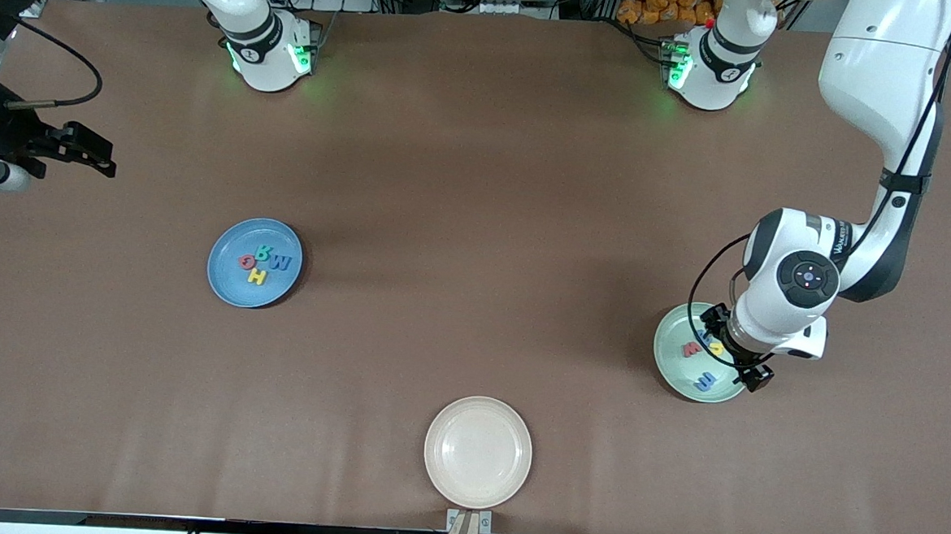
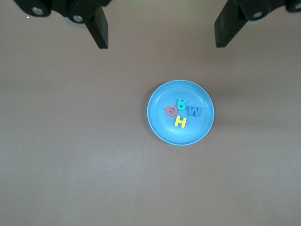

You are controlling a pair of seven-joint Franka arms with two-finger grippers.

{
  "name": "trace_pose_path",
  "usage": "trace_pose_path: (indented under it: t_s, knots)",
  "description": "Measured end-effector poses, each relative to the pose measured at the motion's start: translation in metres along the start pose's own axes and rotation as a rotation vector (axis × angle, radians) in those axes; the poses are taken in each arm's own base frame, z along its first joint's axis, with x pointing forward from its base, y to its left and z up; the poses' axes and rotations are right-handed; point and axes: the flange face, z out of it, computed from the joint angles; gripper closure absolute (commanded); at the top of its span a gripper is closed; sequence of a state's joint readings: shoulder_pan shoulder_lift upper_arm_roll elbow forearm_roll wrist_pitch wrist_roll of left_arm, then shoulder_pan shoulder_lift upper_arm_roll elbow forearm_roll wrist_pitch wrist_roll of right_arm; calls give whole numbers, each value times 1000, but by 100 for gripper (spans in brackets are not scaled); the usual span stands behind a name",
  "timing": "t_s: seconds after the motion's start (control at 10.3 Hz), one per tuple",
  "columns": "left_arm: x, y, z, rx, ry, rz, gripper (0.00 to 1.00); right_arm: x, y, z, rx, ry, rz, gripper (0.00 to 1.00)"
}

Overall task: Sort uppercase to blue plate, lowercase to green plate
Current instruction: 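Lower the blue m onto the green plate and open the left gripper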

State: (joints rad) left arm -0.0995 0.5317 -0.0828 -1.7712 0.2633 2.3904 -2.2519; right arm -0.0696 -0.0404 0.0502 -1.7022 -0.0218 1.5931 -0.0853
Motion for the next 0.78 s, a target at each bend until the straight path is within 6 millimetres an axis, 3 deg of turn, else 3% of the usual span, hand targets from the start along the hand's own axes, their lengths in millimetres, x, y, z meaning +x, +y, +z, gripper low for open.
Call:
trace_pose_path:
  t_s: [0.58, 0.78]
  knots:
    - [14, 9, -7, -3, 6, 646, 0, 0, 5, 3, 1, 0, 10, 0]
    - [20, 9, -19, 35, -1, 820, 0, 1, 5, 3, 0, 11, 10, 0]
